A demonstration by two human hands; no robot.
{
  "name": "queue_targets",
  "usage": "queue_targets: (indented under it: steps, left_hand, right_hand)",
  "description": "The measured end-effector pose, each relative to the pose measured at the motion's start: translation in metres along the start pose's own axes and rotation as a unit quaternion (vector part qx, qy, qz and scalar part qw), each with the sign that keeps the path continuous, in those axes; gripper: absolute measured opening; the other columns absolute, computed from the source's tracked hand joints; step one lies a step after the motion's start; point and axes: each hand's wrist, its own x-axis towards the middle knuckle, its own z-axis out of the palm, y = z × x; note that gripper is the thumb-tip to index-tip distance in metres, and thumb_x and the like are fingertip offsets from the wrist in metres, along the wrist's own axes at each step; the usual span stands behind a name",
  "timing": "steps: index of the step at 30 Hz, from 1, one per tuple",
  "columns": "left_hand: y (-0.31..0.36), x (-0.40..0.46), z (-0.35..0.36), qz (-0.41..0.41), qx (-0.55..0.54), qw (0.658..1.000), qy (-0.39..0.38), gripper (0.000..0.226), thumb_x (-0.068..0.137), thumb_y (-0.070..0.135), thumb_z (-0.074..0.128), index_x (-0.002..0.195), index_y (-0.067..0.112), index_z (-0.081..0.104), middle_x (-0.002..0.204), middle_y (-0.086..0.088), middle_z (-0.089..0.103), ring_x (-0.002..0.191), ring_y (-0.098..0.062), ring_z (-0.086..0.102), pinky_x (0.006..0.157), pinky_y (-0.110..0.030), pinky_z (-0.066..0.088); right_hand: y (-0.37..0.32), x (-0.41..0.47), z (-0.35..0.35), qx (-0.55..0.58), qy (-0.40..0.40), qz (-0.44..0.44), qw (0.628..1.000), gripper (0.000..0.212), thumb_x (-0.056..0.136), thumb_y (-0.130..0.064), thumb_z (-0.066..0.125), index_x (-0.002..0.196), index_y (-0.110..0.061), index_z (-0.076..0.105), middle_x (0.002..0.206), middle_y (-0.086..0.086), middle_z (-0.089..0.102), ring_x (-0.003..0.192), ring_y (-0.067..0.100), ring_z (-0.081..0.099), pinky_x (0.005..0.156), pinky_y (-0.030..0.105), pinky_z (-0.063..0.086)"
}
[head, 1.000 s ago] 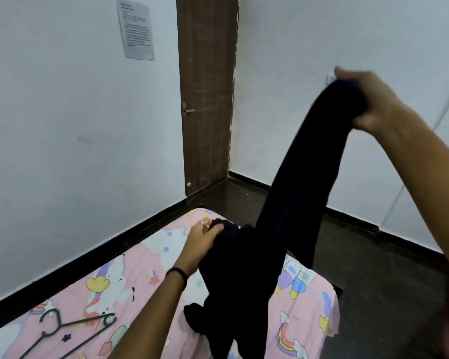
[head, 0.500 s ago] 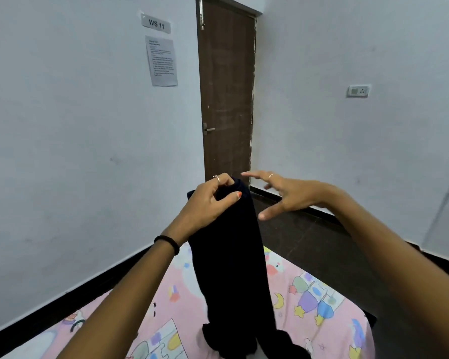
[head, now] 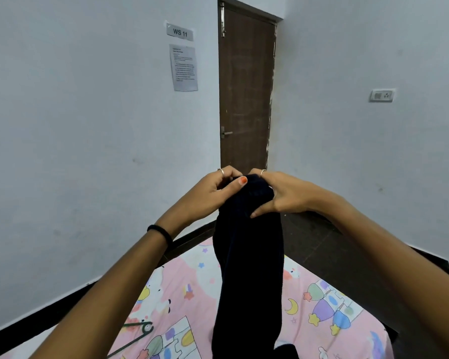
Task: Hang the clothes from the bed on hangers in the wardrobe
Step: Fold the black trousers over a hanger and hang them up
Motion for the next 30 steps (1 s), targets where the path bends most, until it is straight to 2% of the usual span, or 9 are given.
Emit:
queue_targets:
  steps: [2,6,11,15,18,21,24,27,30]
  left_hand:
    - [-0.005,-0.004,-0.001,-0.022,0.008,1.0,-0.011,0.028,0.088,0.049,0.057,0.101,0.024,0.058,0.092,0.002,0.062,0.088,-0.011,0.06,0.077,-0.028,0.05]
    - [-0.01,-0.009,0.001,0.001,0.117,0.992,-0.043,0.04,0.072,0.04,0.081,0.101,0.03,0.055,0.095,0.01,0.057,0.083,0.001,0.054,0.072,-0.01,0.042]
    - [-0.016,-0.006,0.015,0.134,0.221,0.966,-0.009,0.026,0.079,0.048,0.069,0.088,0.044,0.045,0.089,0.019,0.04,0.086,-0.003,0.042,0.069,-0.015,0.032]
    - [-0.01,0.001,0.019,0.164,0.218,0.962,0.005,0.02,0.081,0.037,0.066,0.086,0.024,0.051,0.095,0.015,0.04,0.09,-0.007,0.045,0.077,-0.02,0.039]
    - [0.002,0.007,0.021,0.167,0.256,0.951,-0.031,0.016,0.085,0.028,0.062,0.086,0.017,0.05,0.083,0.012,0.047,0.075,-0.009,0.05,0.066,-0.026,0.041]
    - [0.012,0.01,0.023,0.146,0.332,0.93,-0.063,0.021,0.09,0.033,0.056,0.085,0.025,0.038,0.066,0.009,0.048,0.065,-0.019,0.053,0.058,-0.033,0.04]
    - [0.017,0.009,0.028,0.139,0.372,0.913,-0.089,0.022,0.09,0.036,0.054,0.09,0.024,0.035,0.074,-0.003,0.056,0.074,-0.031,0.058,0.062,-0.039,0.045]
    - [0.011,0.002,0.031,0.13,0.391,0.903,-0.124,0.021,0.091,0.037,0.054,0.097,0.023,0.039,0.083,-0.009,0.061,0.081,-0.032,0.059,0.065,-0.04,0.045]
    - [0.002,-0.006,0.036,0.104,0.384,0.905,-0.15,0.029,0.091,0.041,0.055,0.105,0.016,0.046,0.086,-0.009,0.061,0.084,-0.03,0.06,0.065,-0.036,0.041]
  right_hand:
    - [-0.002,-0.005,-0.001,0.008,-0.003,0.0,1.0,0.054,0.073,-0.025,0.083,0.116,-0.023,0.05,0.099,-0.014,0.063,0.093,-0.002,0.06,0.079,0.014,0.045]
    - [-0.008,-0.016,-0.003,-0.032,-0.022,0.009,0.999,0.06,0.074,-0.024,0.082,0.125,-0.022,0.05,0.103,-0.012,0.063,0.094,-0.002,0.059,0.076,0.005,0.041]
    - [-0.012,-0.028,0.002,-0.143,0.01,0.002,0.99,0.067,0.075,-0.033,0.081,0.131,-0.025,0.045,0.105,-0.013,0.059,0.093,0.006,0.055,0.076,0.009,0.04]
    - [-0.005,-0.038,-0.002,-0.161,0.057,-0.013,0.985,0.059,0.07,-0.047,0.081,0.114,-0.021,0.051,0.108,-0.006,0.053,0.096,0.012,0.052,0.086,0.032,0.045]
    - [0.0,-0.043,-0.007,-0.18,0.071,-0.026,0.981,0.05,0.068,-0.055,0.078,0.096,-0.025,0.05,0.11,-0.007,0.039,0.096,0.011,0.041,0.086,0.027,0.038]
    - [0.002,-0.046,-0.009,-0.141,0.041,0.021,0.989,0.04,0.073,-0.045,0.079,0.085,-0.023,0.049,0.094,-0.009,0.048,0.082,0.007,0.048,0.072,0.023,0.039]
    - [0.003,-0.051,0.002,-0.063,-0.011,0.085,0.994,0.035,0.077,-0.033,0.079,0.101,-0.023,0.055,0.091,-0.006,0.062,0.08,0.006,0.058,0.073,0.026,0.046]
    - [0.009,-0.057,0.022,-0.074,-0.056,0.089,0.992,0.063,0.073,-0.035,0.08,0.126,-0.025,0.048,0.108,-0.008,0.063,0.095,0.005,0.059,0.087,0.022,0.047]
    - [0.015,-0.066,0.03,-0.095,-0.079,0.104,0.987,0.048,0.076,-0.035,0.075,0.111,-0.04,0.043,0.095,-0.013,0.061,0.084,0.003,0.059,0.076,0.024,0.049]
